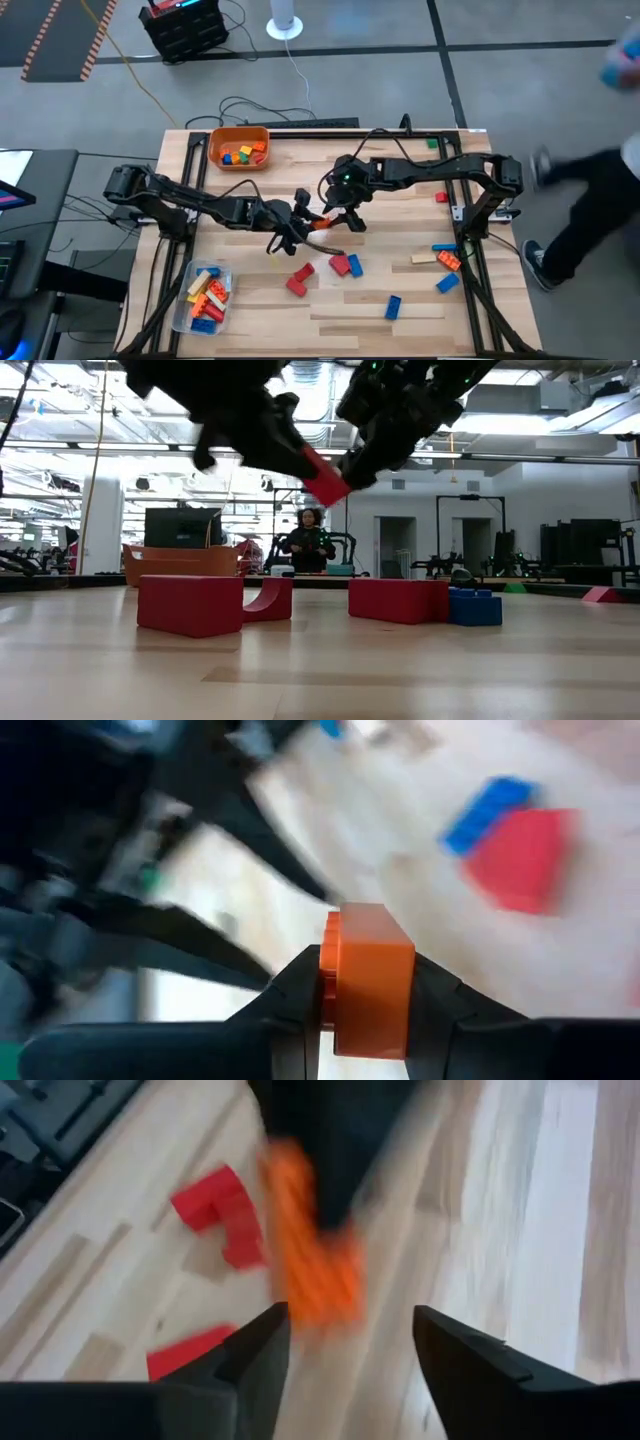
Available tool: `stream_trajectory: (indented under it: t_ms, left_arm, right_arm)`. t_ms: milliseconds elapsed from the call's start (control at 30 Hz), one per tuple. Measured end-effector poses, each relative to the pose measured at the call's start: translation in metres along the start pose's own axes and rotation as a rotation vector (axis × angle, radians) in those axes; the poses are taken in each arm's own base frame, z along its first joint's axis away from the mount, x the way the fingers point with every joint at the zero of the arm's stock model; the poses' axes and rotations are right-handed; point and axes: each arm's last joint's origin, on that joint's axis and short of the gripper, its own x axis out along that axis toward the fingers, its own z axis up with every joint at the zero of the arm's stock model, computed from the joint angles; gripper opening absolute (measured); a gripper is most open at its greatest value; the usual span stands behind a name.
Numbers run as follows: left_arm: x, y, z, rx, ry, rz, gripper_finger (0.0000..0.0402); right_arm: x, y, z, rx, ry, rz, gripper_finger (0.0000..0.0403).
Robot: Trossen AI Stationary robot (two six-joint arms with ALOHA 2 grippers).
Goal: Sort blocks by size
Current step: Put the large orange game piece into the transparent bin
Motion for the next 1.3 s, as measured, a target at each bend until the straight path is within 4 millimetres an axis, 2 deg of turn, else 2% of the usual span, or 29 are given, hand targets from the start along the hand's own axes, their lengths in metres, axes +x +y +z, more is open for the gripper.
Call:
stream_trajectory:
  t_ms: [167,333,433,600,700,800,1000,1100,1167,1300]
  left_arm:
    - [-0.039,0.002,0.01,-0.273,0.095,-0.226,0.0082]
    - [-0.096,0.009,0.023,-0.79,0.249,-0.527,0.0082]
    - [-0.127,-0.002,0.019,-1.014,0.443,-0.598,0.0091]
    - [-0.165,-0.036,0.017,-1.156,0.772,-0.559,0.0093]
    - [-0.175,-0.058,0.018,-1.193,0.819,-0.507,0.0093]
    - [-0.176,-0.078,0.01,-1.233,0.848,-0.392,0.0097]
    - [-0.177,-0.106,-0.008,-1.376,1.09,-0.329,0.0134]
    - [-0.18,-0.108,-0.008,-1.403,1.126,-0.329,0.0157]
    - [-0.18,-0.108,-0.008,-1.401,1.124,-0.331,0.0169]
    - [-0.177,-0.103,-0.001,-1.385,1.043,-0.413,0.0179]
  right_arm:
    - [-0.008,-0.009,-0.015,0.087,0.102,-0.002,0.0265]
    - [-0.014,-0.019,-0.022,0.159,0.127,-0.021,0.0268]
    - [-0.017,-0.024,-0.024,0.17,0.135,-0.048,0.0268]
    - [-0.021,-0.031,-0.031,0.224,0.201,-0.174,0.0268]
    - [-0.025,-0.037,-0.033,0.257,0.209,-0.226,0.0268]
    - [-0.027,-0.041,-0.035,0.267,0.209,-0.237,0.0268]
    - [-0.036,-0.037,-0.038,0.29,0.251,-0.227,0.0269]
    - [-0.035,-0.026,-0.034,0.242,0.267,-0.202,0.0269]
    - [-0.025,-0.013,-0.028,0.172,0.261,-0.17,0.0269]
    - [0.005,0.029,-0.027,-0.037,0.257,-0.066,0.0269]
